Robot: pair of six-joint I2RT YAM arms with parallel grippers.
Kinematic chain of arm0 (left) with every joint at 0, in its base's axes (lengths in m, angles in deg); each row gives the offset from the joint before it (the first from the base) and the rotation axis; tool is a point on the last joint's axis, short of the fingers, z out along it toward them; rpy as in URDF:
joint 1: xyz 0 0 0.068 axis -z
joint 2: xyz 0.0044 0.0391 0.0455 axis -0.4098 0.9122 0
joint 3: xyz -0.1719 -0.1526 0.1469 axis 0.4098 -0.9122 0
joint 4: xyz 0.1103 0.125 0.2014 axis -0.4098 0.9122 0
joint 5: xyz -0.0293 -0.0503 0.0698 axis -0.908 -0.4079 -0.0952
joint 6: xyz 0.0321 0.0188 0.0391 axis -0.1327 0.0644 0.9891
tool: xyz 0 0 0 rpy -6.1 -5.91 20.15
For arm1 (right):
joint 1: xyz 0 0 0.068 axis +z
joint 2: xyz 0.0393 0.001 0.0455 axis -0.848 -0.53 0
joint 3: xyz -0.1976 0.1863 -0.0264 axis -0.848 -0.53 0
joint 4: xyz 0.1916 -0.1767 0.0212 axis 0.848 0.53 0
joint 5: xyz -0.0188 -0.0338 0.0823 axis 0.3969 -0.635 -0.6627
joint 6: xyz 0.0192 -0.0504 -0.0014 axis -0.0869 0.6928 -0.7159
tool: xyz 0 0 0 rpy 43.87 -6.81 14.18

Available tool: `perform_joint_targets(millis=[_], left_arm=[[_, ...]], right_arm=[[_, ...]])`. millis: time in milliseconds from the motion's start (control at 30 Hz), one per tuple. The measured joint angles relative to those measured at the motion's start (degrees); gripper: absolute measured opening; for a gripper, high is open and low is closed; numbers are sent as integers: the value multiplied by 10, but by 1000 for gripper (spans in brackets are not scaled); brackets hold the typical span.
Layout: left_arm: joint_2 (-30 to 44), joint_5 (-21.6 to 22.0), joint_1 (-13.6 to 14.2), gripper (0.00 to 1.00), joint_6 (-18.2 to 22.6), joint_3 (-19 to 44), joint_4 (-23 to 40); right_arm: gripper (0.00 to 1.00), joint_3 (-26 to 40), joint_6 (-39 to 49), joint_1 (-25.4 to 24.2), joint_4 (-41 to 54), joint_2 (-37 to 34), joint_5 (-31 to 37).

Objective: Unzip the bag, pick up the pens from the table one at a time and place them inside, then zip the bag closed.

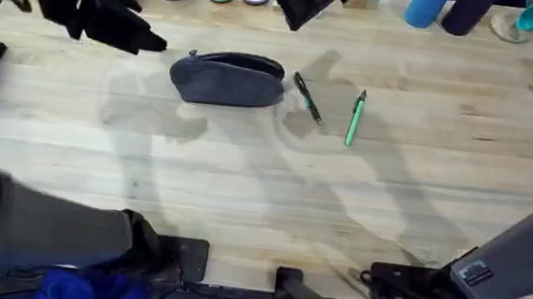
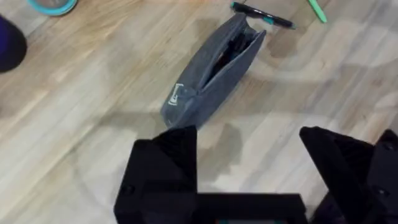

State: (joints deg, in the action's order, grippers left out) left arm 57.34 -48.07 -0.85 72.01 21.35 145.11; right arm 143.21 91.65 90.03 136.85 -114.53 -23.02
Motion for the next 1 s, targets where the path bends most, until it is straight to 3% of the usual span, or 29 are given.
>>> perform_joint_targets(millis=[67, 167, 400, 700, 1000], left_arm=[[-33, 8, 0, 999, -21, -25, -7], [-78, 14, 0, 999, -49, -62, -14], [-141, 36, 0, 999, -114, -96, -21], [-177, 59, 0, 999, -157, -97, -9], [-181, 60, 0, 996, -162, -97, 3]], right_arm=[[871, 0, 5, 0, 0, 0, 0], [721, 0, 9, 0, 0, 0, 0], [65, 0, 23, 0, 0, 0, 0], [27, 0, 76, 0, 3, 0, 0], [28, 0, 247, 0, 4, 0, 0]])
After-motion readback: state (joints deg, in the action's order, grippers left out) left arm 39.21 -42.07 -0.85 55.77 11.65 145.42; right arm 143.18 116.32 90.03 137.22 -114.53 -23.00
